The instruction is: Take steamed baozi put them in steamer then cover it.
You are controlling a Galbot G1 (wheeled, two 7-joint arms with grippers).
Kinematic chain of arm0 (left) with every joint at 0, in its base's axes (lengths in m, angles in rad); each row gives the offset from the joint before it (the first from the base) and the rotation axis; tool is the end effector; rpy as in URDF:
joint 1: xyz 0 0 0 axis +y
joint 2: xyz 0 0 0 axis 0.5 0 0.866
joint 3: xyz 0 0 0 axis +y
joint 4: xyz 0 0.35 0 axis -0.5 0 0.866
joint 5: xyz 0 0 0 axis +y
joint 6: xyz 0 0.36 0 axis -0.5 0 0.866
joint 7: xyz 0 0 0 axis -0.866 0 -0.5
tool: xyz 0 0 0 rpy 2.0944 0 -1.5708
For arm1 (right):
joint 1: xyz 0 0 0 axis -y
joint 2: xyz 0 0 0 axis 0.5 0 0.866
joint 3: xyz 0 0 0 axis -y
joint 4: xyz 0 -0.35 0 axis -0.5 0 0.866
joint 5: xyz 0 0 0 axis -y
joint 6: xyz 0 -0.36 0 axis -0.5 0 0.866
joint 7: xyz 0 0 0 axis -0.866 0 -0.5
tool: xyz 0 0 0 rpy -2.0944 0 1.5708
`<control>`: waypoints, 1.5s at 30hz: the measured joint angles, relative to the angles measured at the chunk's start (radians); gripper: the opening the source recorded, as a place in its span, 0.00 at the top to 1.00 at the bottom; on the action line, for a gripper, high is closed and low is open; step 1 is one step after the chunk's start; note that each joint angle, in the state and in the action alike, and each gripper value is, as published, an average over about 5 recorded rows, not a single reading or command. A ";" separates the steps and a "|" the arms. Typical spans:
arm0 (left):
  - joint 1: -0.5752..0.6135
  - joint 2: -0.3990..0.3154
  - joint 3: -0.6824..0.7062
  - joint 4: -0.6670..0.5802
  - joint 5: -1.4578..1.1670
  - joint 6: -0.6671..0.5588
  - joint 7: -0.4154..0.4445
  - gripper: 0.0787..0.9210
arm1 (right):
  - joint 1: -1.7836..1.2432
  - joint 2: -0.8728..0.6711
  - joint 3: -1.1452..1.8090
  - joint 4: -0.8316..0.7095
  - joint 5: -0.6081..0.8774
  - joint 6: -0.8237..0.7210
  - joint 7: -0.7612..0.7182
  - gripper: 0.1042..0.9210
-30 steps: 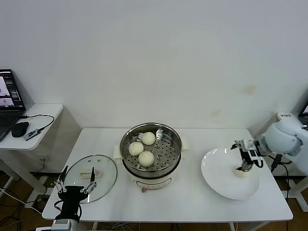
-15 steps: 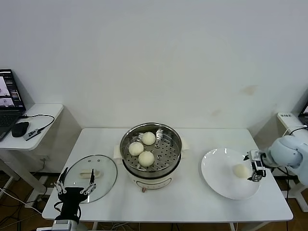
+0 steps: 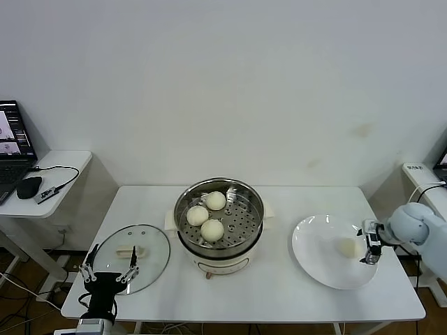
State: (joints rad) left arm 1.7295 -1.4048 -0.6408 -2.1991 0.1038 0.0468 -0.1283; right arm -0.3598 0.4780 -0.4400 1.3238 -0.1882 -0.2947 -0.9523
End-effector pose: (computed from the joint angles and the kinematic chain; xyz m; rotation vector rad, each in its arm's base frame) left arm 0.1420 0.0565 -0.2840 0.1893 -3.0284 -0.4773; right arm 0.4433 -0.2571 -0.2261 0.9272 -1.5111 1.2995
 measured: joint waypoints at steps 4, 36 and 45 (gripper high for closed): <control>-0.002 -0.004 0.001 0.004 0.000 0.000 0.000 0.12 | -0.003 0.032 0.009 -0.039 -0.007 0.002 0.005 0.15; -0.002 -0.005 0.011 -0.011 0.003 0.000 0.001 0.12 | 0.267 -0.023 -0.163 0.088 0.117 -0.084 -0.055 0.48; -0.004 -0.006 0.017 -0.012 0.006 0.000 0.001 0.12 | 0.591 -0.013 -0.395 0.226 0.282 -0.159 -0.033 0.47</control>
State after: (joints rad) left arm 1.7256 -1.4108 -0.6235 -2.2111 0.1098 0.0464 -0.1276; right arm 0.2308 0.4648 -0.8354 1.5497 0.0935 -0.4539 -0.9850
